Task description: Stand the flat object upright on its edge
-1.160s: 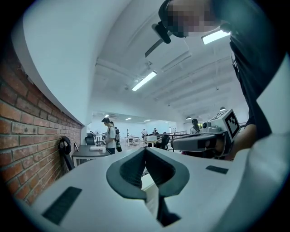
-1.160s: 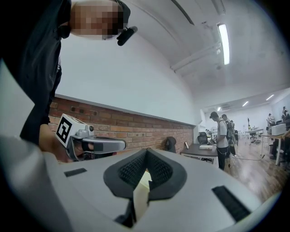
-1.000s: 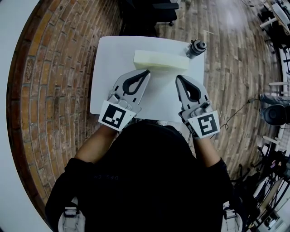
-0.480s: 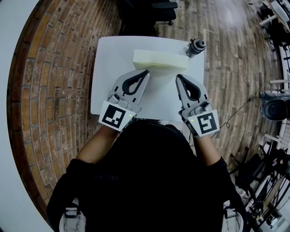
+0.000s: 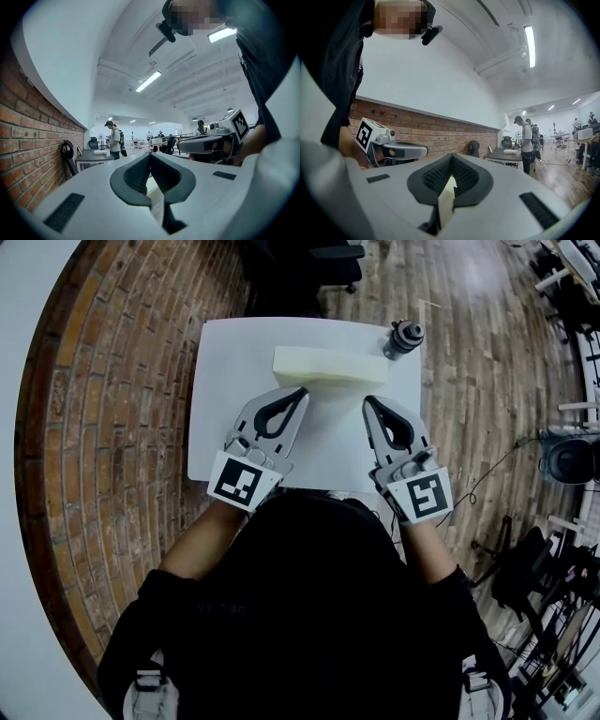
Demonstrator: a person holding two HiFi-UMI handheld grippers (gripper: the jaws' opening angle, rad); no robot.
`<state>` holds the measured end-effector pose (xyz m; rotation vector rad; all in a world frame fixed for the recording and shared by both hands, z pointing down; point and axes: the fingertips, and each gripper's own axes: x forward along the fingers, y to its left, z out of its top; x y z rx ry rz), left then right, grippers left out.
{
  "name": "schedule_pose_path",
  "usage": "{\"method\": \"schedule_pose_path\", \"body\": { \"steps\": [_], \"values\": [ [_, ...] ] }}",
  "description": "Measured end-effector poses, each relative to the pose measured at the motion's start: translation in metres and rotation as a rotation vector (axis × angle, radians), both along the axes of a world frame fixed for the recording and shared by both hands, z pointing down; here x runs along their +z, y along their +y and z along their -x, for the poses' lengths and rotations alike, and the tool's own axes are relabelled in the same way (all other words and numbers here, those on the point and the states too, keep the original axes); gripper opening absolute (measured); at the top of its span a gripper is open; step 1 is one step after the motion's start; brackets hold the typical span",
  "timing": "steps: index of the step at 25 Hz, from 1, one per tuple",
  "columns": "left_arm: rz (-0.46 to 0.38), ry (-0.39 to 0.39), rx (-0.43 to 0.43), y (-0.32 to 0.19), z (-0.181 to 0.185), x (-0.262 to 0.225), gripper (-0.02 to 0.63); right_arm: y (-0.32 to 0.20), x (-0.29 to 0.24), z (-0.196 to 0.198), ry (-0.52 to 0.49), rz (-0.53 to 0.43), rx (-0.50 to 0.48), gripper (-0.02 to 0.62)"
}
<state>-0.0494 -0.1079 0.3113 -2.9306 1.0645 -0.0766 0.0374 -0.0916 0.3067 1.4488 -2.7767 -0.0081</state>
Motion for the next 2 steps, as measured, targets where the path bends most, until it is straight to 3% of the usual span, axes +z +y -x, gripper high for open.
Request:
{"method": "schedule_pose_path", "body": {
  "steps": [2],
  "values": [
    [0.0, 0.0, 0.002, -0.0006, -0.0008, 0.0007, 0.02, -0.0007, 0.0005, -0.0016, 0.0, -0.002, 0.004, 0.006]
  ]
}}
